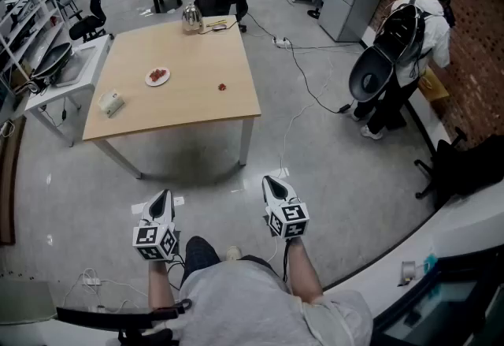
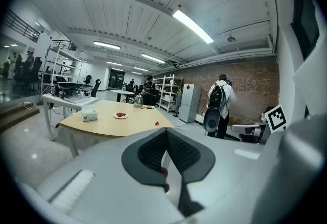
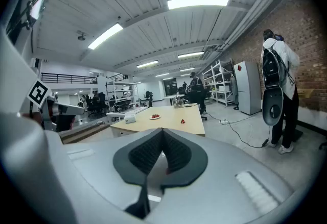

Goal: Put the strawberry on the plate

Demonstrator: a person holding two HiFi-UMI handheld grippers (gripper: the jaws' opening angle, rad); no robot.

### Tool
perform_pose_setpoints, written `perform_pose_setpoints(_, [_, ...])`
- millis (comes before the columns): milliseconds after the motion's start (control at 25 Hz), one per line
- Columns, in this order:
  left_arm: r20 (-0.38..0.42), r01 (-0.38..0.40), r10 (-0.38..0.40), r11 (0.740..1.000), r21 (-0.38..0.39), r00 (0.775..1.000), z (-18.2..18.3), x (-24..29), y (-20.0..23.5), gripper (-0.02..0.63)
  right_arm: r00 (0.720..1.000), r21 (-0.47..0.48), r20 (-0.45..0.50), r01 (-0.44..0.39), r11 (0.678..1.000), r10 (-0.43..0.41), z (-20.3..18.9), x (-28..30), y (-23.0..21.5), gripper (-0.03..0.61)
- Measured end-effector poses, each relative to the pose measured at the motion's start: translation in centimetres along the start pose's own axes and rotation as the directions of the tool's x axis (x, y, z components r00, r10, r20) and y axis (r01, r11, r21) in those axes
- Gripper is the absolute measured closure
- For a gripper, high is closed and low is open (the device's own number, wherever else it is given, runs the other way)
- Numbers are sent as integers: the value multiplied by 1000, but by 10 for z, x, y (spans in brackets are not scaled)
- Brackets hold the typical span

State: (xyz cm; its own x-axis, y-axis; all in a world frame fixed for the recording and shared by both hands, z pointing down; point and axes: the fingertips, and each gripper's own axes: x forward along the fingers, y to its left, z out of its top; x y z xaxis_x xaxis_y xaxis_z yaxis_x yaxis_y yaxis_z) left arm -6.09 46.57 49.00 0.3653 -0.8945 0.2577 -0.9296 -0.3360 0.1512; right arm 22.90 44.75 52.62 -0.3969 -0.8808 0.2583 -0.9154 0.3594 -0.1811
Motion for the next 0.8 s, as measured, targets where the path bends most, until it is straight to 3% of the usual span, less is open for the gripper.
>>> perform_pose_setpoints(480, [-3, 4, -4, 1000, -1, 1000, 9, 25, 16, 594, 1000, 23, 11, 12, 1000, -12, 5, 28, -10, 572])
perform_pose_setpoints(800, [-18, 13, -13, 1000, -2, 1000, 18, 79, 50, 594, 1000, 17, 0, 25, 1000, -25, 14, 86, -22, 572])
